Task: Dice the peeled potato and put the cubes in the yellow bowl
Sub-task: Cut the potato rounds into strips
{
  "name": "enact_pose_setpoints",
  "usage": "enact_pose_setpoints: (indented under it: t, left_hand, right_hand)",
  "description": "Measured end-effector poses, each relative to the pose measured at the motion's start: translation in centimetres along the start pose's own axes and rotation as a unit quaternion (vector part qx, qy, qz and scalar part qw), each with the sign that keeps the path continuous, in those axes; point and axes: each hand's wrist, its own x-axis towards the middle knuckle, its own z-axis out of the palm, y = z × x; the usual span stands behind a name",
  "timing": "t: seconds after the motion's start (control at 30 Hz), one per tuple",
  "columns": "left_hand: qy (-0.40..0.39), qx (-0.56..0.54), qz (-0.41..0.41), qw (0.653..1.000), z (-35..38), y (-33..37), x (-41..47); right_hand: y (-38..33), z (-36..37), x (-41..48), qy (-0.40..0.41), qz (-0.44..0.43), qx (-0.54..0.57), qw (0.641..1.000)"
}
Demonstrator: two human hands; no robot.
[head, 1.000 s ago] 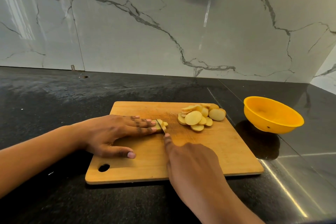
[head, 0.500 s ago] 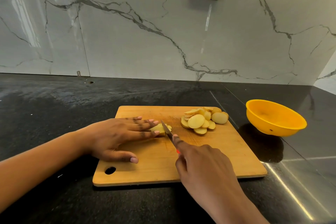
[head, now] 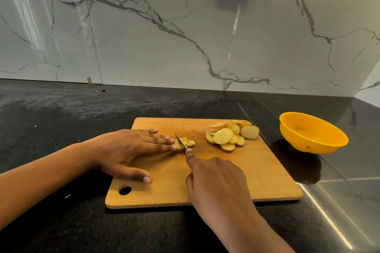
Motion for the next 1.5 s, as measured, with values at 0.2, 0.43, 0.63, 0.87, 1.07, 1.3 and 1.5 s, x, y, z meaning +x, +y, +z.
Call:
enact_pose_setpoints:
  t: [0.2, 0.43, 0.63, 0.87, 1.07, 1.3, 1.5]
  left_hand:
    - [0.022, -0.008, 0.007, 1.000, 0.1, 0.0, 0.3]
    - [0.014, 0.008, 0.001, 1.000, 0.3, 0.0, 0.1]
    - [0.035, 0.050, 0.009, 0.998, 0.6, -0.1, -0.3]
    - [0.092, 0.074, 0.028, 0.993, 0.6, 0.0, -0.4]
    - [0.081, 0.085, 0.019, 0.993, 0.8, -0.3, -0.5]
    - [0.068, 0.064, 0.014, 0.996, 1.0, -0.4, -0.4]
    - [0.112, 0.001, -0.010, 0.994, 1.3, -0.5, -0.6]
  right_hand:
    - [-1.2, 0.0, 1.6, -0.060, -0.023, -0.021, 0.998]
    - [0.4, -0.7, -2.3, -0.048, -0.029, 0.002, 0.998]
    - [1.3, -0.8, -3.0, 0.011, -0.002, 0.055, 0.998]
    - [0.7, -0.6, -2.7, 0.018, 0.005, 0.071, 0.997]
    - [0.4, -0.2, -1.4, 0.035, -0.011, 0.049, 0.998]
    - [0.3, 0.4, -0.9, 0.042, -0.010, 0.059, 0.997]
    - [0.4, 0.1, -0.9, 0.047, -0.003, 0.065, 0.997]
